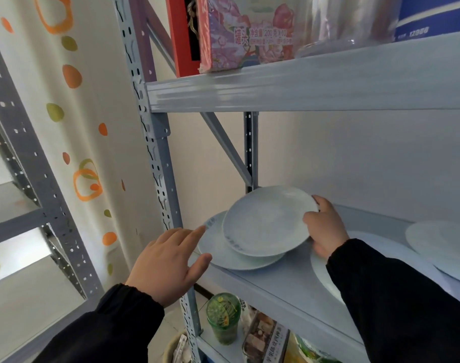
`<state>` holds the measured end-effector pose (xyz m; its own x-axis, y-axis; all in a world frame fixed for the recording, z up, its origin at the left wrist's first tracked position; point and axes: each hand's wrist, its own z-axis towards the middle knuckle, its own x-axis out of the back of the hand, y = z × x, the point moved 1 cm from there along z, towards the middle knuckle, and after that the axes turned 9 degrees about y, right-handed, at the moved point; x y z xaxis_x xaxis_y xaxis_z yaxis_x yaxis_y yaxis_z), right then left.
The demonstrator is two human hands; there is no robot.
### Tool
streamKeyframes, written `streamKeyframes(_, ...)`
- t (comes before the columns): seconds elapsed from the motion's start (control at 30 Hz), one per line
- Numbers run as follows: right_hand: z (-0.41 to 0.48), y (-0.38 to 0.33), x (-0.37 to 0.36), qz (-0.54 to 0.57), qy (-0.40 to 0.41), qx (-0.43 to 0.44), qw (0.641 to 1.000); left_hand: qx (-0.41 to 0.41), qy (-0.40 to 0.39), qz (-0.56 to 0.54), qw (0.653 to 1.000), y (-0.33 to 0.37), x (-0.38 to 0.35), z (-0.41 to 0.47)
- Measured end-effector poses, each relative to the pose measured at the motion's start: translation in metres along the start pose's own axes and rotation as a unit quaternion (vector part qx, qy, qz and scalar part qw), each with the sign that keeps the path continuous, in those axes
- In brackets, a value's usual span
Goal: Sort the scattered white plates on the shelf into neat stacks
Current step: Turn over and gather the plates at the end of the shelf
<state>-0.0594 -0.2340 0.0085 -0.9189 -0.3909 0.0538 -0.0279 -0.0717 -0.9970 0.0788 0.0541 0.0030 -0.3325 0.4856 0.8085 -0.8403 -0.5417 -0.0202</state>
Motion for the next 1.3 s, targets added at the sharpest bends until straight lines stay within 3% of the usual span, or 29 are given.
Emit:
streamKeyframes(0.13, 0.0, 0.007, -0.003, -0.068, -0.034, -0.01, 0.997, 0.001, -0.005, -0.003, 1.0, 0.001, -0.003, -0.003)
streamKeyframes(0.3, -0.011, 0.0, 0.001, -0.249, -0.067, 0.101, 0.961, 0.003, -0.004, -0.01, 1.0, 0.001, -0.003, -0.004)
streamKeyframes(0.6, -0.009, 0.003, -0.001, -0.291, -0.097, 0.144, 0.941, 0.006, -0.006, -0.015, 1.0, 0.001, 0.0, -0.009)
streamKeyframes(1.0, -0.01, 0.004, 0.0, -0.287, -0.102, 0.152, 0.94, 0.016, -0.003, -0.031, 0.999, 0.003, 0.009, -0.016)
streamKeyframes(1.3, -0.016, -0.008, 0.012, -0.395, -0.098, 0.215, 0.888, -0.001, -0.005, -0.041, 0.999, 0.015, 0.016, -0.008)
